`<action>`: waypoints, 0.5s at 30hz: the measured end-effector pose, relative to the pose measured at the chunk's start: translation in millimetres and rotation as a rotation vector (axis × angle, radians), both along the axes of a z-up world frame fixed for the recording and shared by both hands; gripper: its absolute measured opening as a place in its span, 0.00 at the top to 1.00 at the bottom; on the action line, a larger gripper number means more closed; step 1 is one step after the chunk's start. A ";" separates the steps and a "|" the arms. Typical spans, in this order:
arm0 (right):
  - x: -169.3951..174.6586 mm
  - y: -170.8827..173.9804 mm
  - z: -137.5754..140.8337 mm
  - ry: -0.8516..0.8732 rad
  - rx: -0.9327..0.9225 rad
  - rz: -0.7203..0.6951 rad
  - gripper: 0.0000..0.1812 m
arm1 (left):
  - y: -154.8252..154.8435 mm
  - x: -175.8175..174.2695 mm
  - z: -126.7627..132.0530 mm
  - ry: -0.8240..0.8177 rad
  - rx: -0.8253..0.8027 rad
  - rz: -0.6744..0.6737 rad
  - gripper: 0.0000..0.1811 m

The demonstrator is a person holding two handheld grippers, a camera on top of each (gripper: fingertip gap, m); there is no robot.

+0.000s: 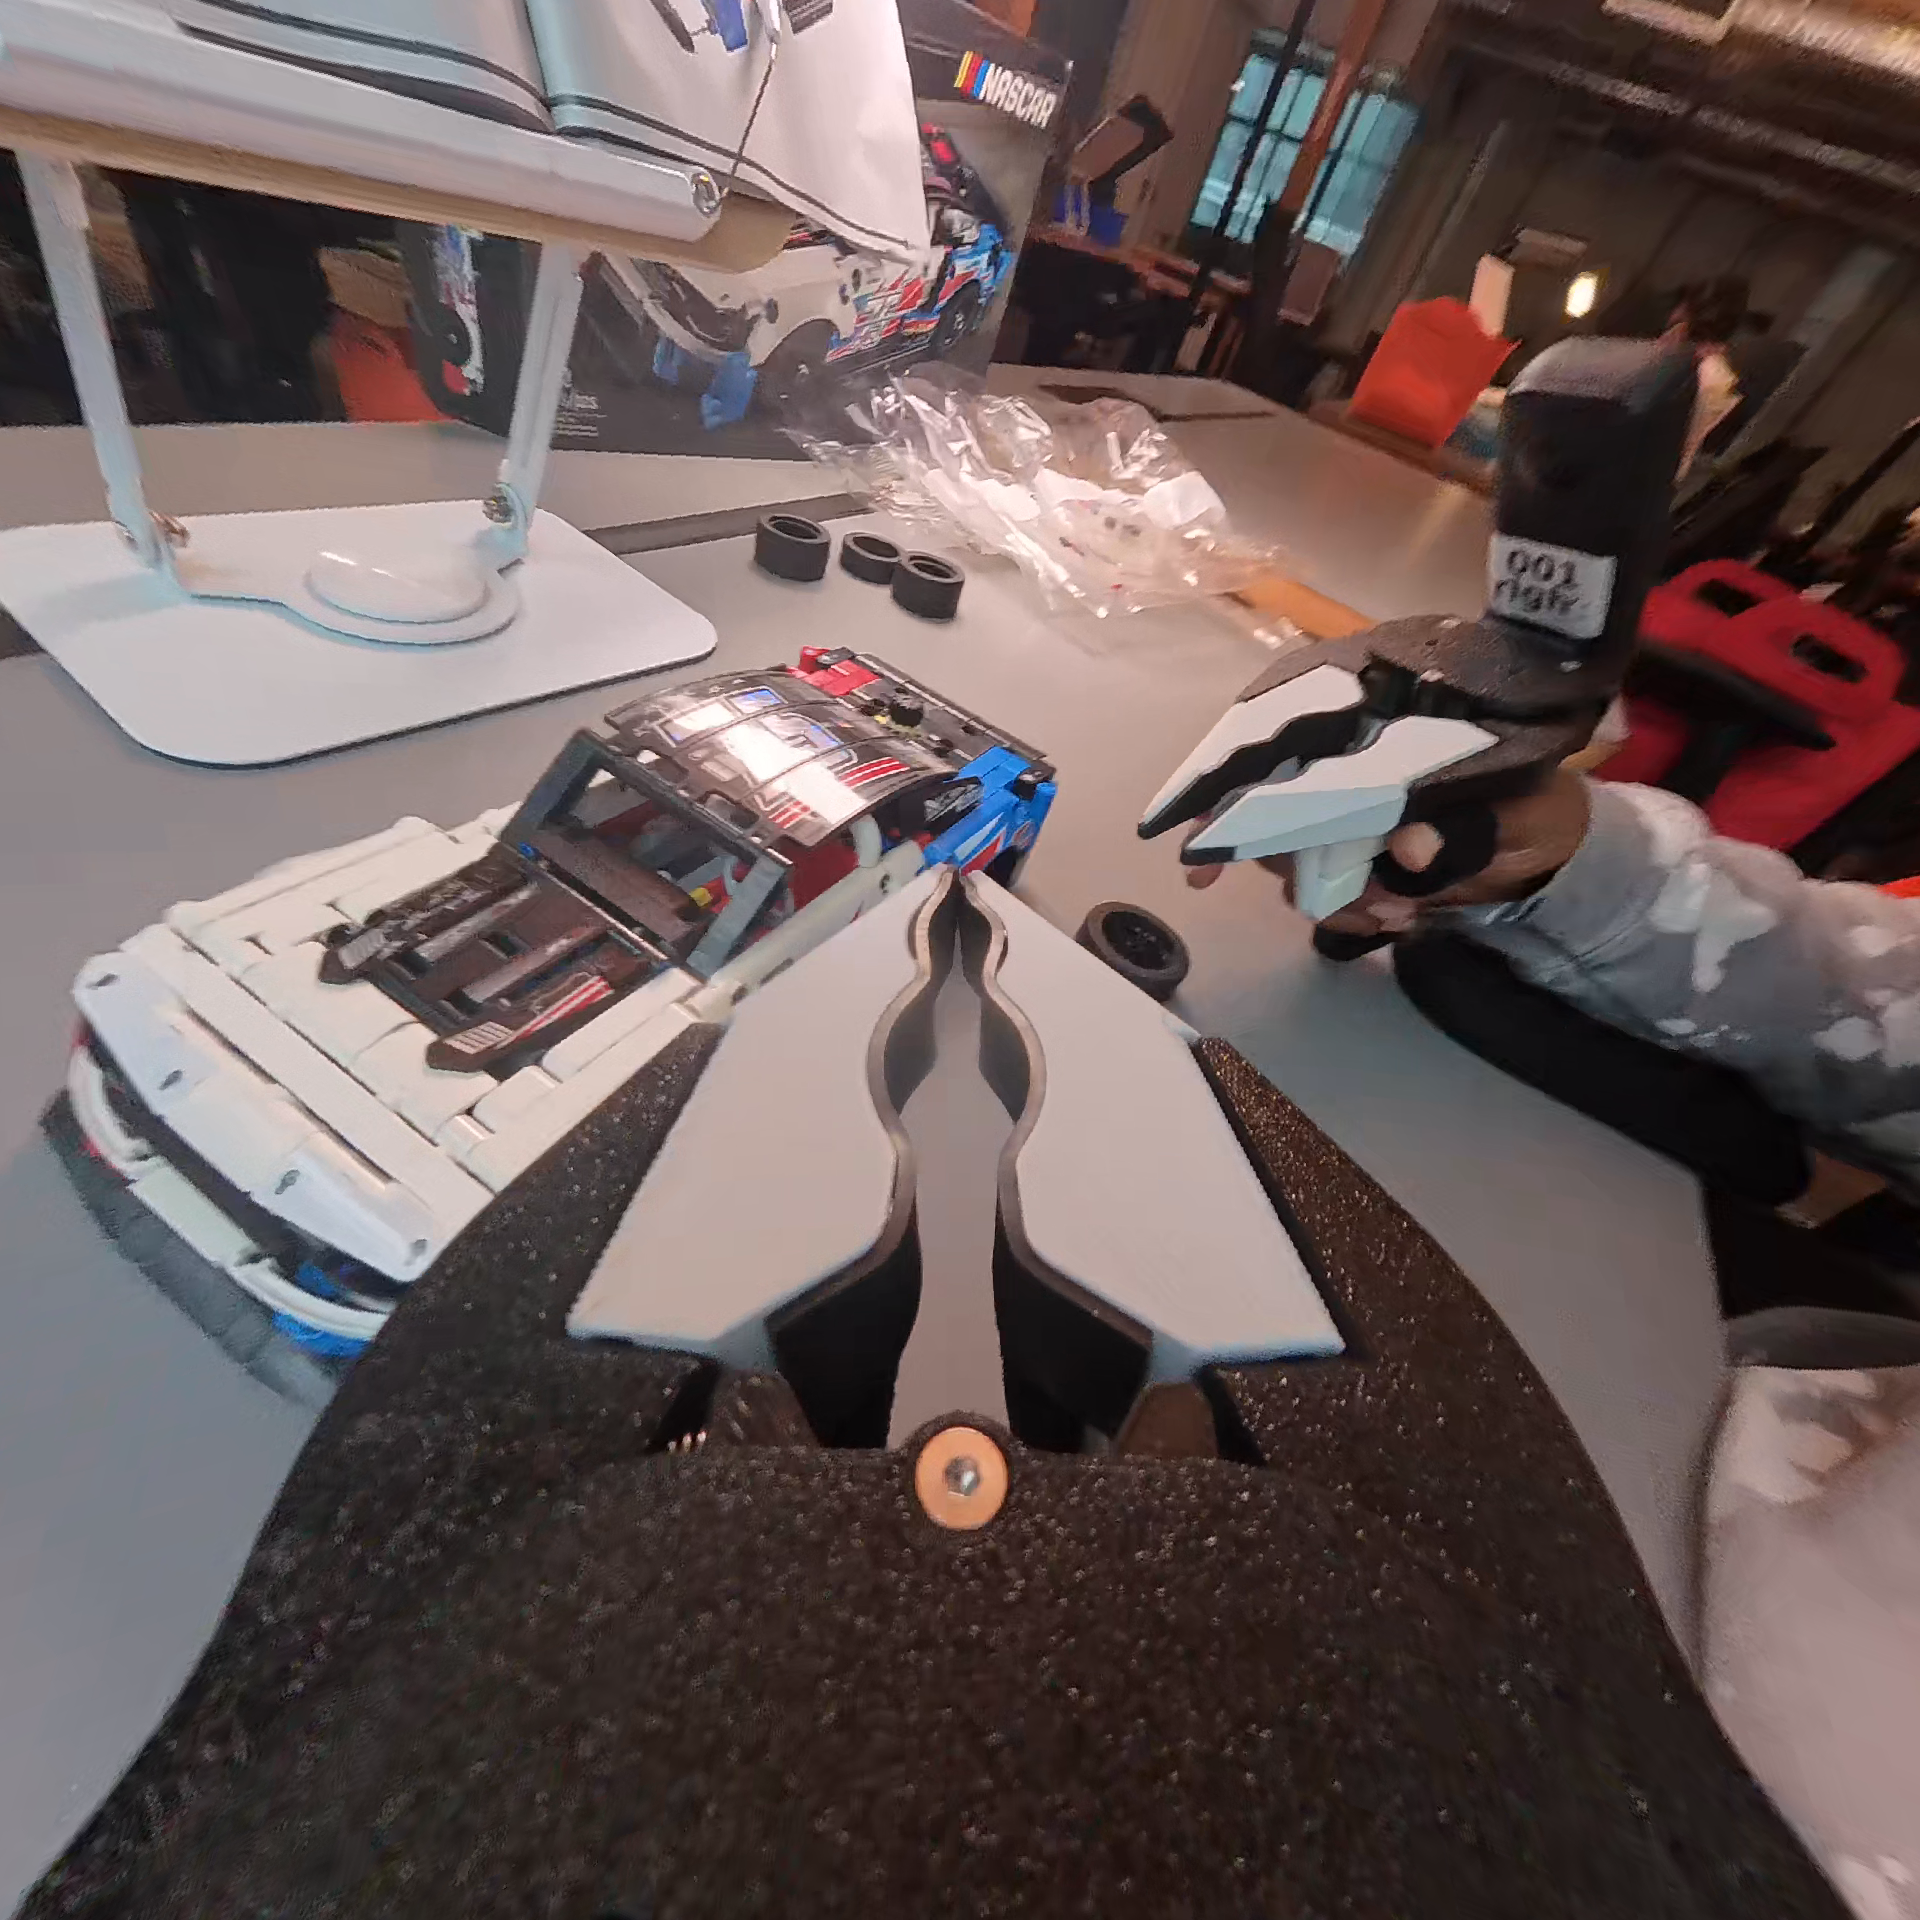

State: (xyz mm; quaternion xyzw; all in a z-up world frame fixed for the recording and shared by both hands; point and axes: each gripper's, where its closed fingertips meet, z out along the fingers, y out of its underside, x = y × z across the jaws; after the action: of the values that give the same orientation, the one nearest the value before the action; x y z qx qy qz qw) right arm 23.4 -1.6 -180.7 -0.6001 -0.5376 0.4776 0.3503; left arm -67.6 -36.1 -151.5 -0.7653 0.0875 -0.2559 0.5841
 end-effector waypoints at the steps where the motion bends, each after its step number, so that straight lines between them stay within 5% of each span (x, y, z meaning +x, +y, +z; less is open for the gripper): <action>1: 0.3 0.6 -1.7 -0.011 0.013 -0.001 0.92 | 1.0 -1.5 -2.2 0.074 0.013 0.024 1.00; 4: 1.4 2.2 -7.1 -0.046 0.035 0.000 0.89 | 3.0 -2.3 -5.9 0.240 0.052 0.073 0.93; 6: 2.4 3.1 -11.3 -0.070 0.047 0.001 0.88 | 2.3 1.5 -9.0 0.280 0.057 0.060 1.00; 15: 23.1 12.2 -45.0 -0.336 0.170 0.050 0.68 | 1.9 8.8 -23.5 0.223 -0.039 0.004 0.96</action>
State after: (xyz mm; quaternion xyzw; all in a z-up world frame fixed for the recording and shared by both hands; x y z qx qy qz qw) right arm 46.5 10.6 -225.6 -0.6263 -0.6416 0.3320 0.2931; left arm -58.8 -34.1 -174.9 -0.8005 0.1457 -0.1696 0.5561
